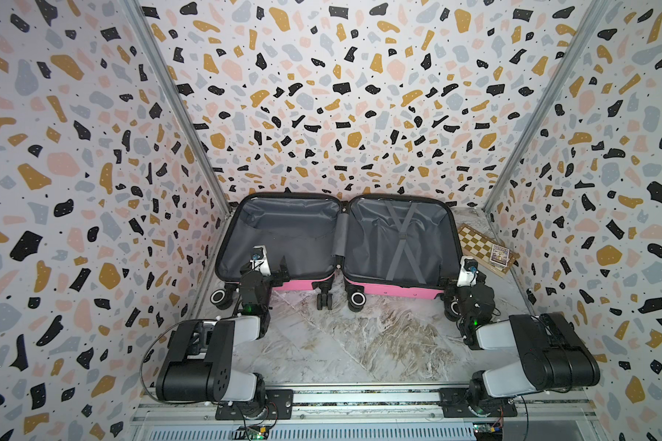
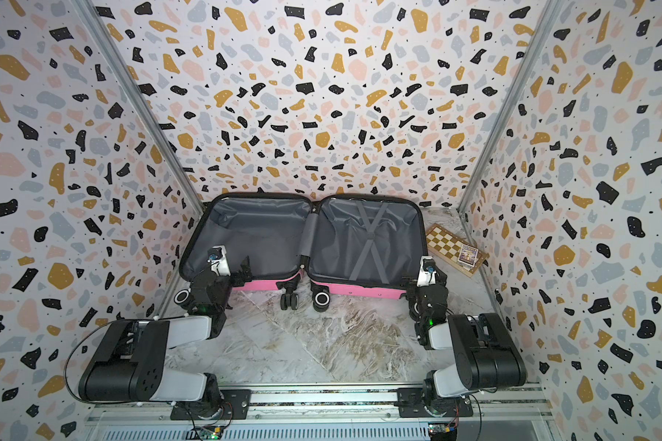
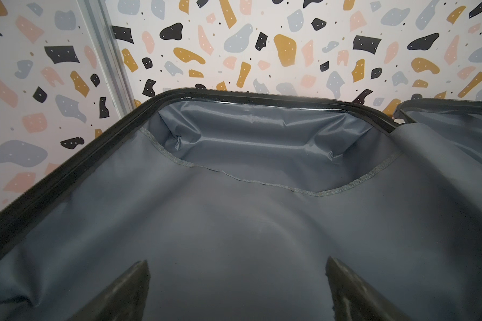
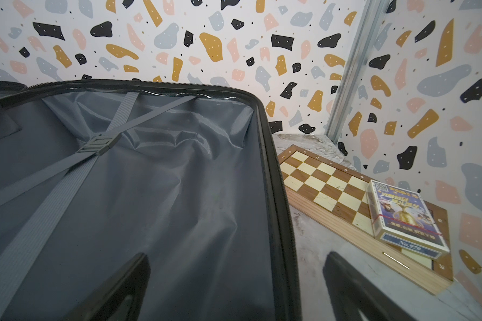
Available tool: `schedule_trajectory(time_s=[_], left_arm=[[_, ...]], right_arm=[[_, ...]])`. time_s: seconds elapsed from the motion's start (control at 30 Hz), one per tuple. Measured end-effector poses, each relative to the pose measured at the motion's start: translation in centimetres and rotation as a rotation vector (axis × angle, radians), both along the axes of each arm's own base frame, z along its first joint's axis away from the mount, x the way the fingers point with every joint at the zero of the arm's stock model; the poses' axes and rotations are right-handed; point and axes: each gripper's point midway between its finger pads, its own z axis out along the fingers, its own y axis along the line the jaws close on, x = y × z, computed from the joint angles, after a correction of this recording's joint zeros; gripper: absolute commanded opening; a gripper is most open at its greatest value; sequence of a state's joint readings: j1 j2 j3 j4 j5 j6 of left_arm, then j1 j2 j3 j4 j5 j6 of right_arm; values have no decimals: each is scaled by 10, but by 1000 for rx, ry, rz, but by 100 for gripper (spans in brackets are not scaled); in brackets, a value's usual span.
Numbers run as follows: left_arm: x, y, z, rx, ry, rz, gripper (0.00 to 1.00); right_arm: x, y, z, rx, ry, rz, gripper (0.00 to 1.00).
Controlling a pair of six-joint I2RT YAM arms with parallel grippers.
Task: Open the suitcase zippers
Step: Reset both arms
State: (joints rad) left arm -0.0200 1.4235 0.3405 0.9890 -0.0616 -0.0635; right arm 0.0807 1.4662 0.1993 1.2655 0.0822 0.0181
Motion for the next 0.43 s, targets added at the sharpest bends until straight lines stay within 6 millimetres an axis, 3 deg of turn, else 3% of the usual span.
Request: schedule_trajectory(time_s=[0.43], left_arm=[[0,0,0,0,0,0,99]], right_arm=[[1,3,0,-9,1,26,100]])
